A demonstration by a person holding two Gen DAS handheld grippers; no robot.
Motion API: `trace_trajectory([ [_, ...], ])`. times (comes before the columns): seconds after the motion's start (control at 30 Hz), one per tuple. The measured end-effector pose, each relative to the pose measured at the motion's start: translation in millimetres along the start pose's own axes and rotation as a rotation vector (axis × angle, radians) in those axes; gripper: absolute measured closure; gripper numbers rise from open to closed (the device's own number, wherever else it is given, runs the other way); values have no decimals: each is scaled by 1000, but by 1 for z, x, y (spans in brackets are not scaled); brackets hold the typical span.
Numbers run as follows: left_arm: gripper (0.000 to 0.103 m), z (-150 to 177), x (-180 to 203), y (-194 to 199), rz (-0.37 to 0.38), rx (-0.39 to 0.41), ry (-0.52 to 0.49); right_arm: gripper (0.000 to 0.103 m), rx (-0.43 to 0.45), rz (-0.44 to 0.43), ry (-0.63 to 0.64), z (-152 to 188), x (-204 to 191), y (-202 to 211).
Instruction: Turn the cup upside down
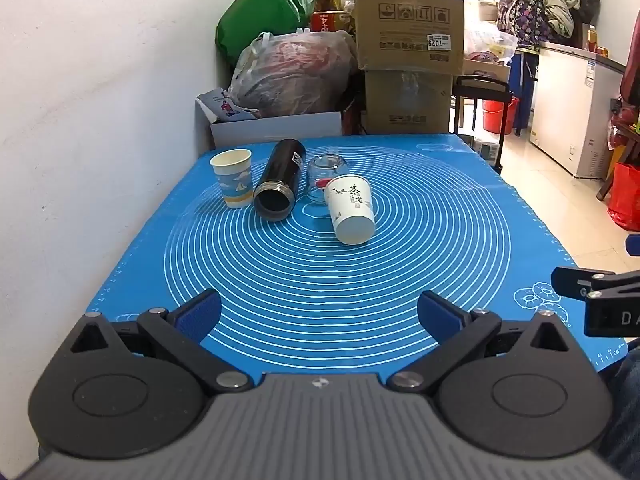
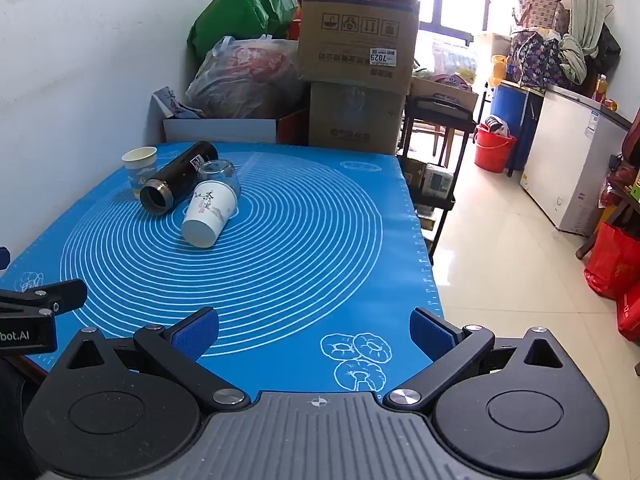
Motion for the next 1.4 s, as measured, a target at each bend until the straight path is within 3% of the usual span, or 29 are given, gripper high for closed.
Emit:
trace_trajectory([
  [1.4,0,0,-3,2,19,-3,22,0,4,3,17,0,-3,3],
])
Point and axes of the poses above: each gripper's, at about its wrist camera, not at the fingertips, and y roughly against the way its jaws point, x to its right, z to its underside, the point moved 8 cm from there along -y, roughly the way its jaws point, and after that the axes turned 10 degrees about -y, right-handed, at the moved point
